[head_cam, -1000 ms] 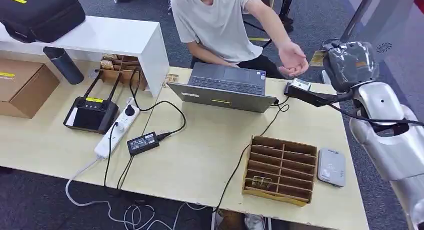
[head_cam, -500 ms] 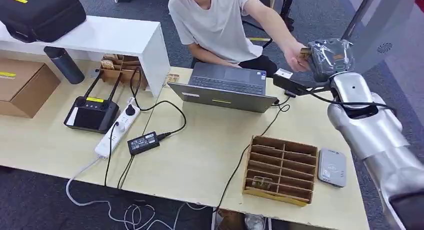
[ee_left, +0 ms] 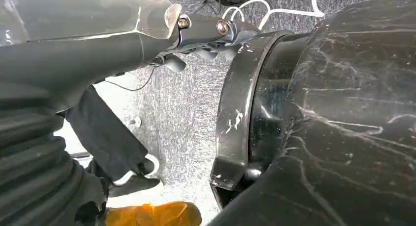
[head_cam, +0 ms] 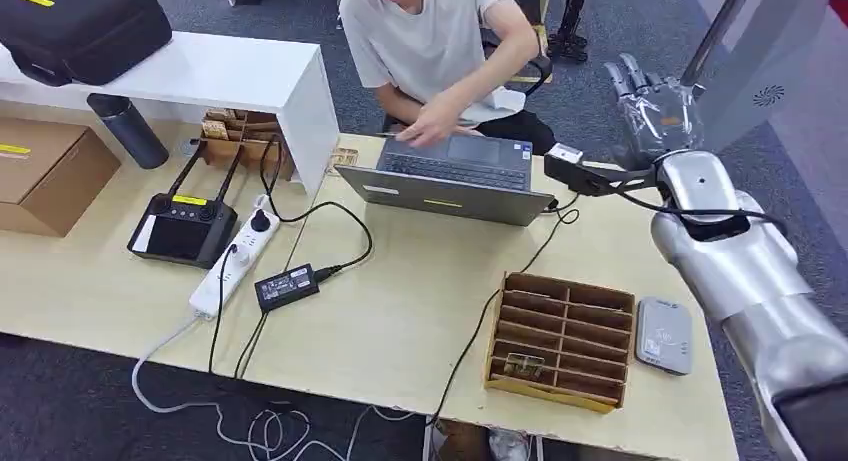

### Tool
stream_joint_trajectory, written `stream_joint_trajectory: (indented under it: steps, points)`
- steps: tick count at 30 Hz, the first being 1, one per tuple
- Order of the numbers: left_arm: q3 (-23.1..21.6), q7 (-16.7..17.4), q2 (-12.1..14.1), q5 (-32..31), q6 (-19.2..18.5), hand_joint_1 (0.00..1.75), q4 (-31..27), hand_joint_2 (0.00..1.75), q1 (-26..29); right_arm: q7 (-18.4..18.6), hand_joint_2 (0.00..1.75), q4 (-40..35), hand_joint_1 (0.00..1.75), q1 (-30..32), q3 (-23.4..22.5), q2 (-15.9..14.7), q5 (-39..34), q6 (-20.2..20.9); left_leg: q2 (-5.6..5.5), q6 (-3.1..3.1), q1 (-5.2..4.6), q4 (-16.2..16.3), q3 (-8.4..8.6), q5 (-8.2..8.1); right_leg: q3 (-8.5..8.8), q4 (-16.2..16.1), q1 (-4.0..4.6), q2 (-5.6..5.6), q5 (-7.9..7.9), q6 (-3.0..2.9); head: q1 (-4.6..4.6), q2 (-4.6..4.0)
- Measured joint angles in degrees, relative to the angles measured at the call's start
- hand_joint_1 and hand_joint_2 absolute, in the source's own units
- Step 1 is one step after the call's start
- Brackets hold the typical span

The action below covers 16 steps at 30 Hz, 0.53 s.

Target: Pass the card to the sensor for recognition and then transmit it.

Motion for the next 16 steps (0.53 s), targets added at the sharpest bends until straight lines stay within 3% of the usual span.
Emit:
stream_joint_trajectory:
  steps: [5, 10, 11, 16]
  points:
    - [0.0, 0.0, 0.0, 0.0, 3.0, 0.00, 0.0, 1.75, 0.8, -0.9, 1.75, -4.8, 0.00, 3.4, -1.1, -1.0, -2.9, -1.0, 0.00, 0.00, 0.01, 0.0, 0.00, 0.00, -0.04, 0.0, 0.01, 0.02, 0.00, 0.00, 0.00, 0.00]
    - [0.0, 0.7, 0.2, 1.3, 6.6, 0.00, -0.7, 1.75, 2.0, -1.2, 1.75, -14.9, 0.00, 9.4, -3.3, -3.5, -6.5, -0.1, 0.02, 0.01, 0.00, 0.0, -0.05, -0.02, -0.08, 0.0, 0.01, 0.03, -0.02, 0.01, 0.00, 0.00]
    - [0.0, 1.2, 0.3, 2.0, 7.2, 0.00, -1.0, 1.75, 2.3, -1.0, 0.00, -17.1, 0.00, 10.8, -3.7, -4.1, -7.0, 0.5, 0.01, 0.01, 0.00, 0.0, -0.05, -0.02, -0.09, 0.0, 0.01, 0.03, -0.03, 0.03, 0.00, 0.00]
    - [0.0, 2.5, 1.1, 8.3, 10.5, 0.00, -3.7, 1.75, 4.0, -0.3, 0.00, -29.9, 0.00, 18.8, -6.5, -6.8, -10.5, 1.2, 0.02, 0.00, 0.00, 0.0, -0.07, -0.04, -0.14, -0.1, 0.01, 0.03, -0.04, 0.04, 0.02, 0.00]
